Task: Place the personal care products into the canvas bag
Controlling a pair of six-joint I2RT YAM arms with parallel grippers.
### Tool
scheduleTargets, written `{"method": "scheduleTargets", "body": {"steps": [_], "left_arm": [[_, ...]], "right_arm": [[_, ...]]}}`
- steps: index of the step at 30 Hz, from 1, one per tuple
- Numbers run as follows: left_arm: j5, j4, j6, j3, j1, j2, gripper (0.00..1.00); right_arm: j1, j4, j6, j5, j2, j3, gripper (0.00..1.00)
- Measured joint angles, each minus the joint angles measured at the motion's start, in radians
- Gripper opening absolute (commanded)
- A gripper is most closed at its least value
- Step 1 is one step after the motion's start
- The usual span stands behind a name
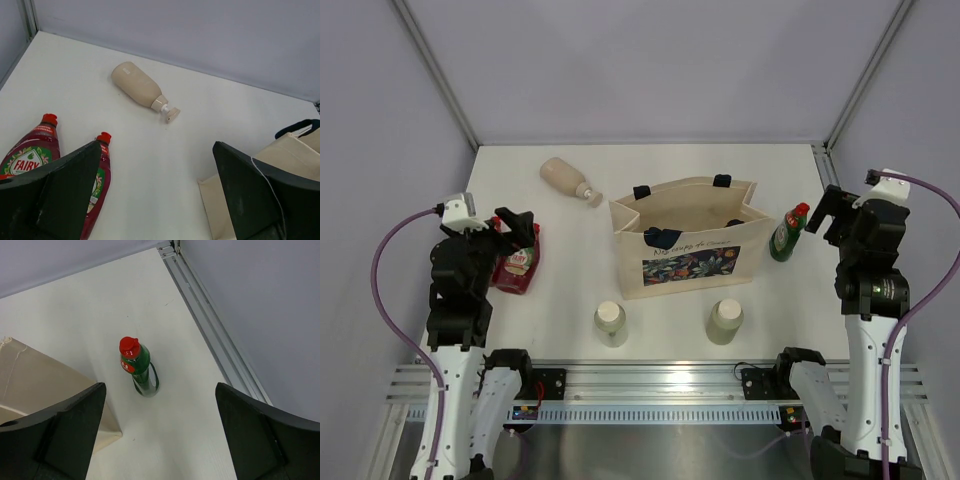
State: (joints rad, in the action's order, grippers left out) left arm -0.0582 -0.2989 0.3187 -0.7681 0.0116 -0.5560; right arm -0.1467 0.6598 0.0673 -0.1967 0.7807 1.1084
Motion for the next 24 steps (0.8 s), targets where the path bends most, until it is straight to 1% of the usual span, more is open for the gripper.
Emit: {"method": "scheduleTargets", "body": {"steps": [2,3,5,7,8,10,12,16,20,24], "left_arm": [[0.000,-0.009,0.008,0.015,0.000,-0.005,0.99],[0.001,-0.015,0.015,0.025,0.000,-0.007,0.99],[0.002,-0.019,0.023,0.040,0.000,-0.006,0.99],[0.005,-0.023,0.034,0.051,0.000,-0.003,0.99],[0.006,-0.023,0.040,0.055,0.000,-0.002,0.99],[0.005,-0.024,0.046,0.058,0.000,-0.001,0.99],[0.001,-0.022,0.048,0.058,0.000,-0.002,0.99],[-0.018,-0.023,0.047,0.058,0.000,-0.014,0.99],[-0.040,-0.023,0.044,0.058,0.000,-0.018,0.99],[-0.061,-0.021,0.040,0.060,0.000,-0.016,0.99]], "right_arm": [[0.000,0.000,-0.008,0.015,-0.004,-0.001,0.99],[0.000,0.002,-0.050,0.050,-0.010,-0.004,1.00],[-0.002,0.021,-0.139,0.171,-0.027,-0.013,0.99],[-0.002,0.091,-0.298,0.335,-0.037,-0.013,0.99],[0.001,0.118,-0.344,0.386,-0.037,-0.015,0.99],[0.002,0.143,-0.381,0.439,-0.032,-0.021,1.00],[-0.009,0.154,-0.398,0.475,-0.011,-0.031,1.00],[-0.071,0.146,-0.390,0.572,0.046,-0.060,0.99],[-0.111,0.112,-0.334,0.594,0.075,-0.100,1.00],[-0.150,0.038,-0.289,0.591,0.102,-0.140,0.99]]}}
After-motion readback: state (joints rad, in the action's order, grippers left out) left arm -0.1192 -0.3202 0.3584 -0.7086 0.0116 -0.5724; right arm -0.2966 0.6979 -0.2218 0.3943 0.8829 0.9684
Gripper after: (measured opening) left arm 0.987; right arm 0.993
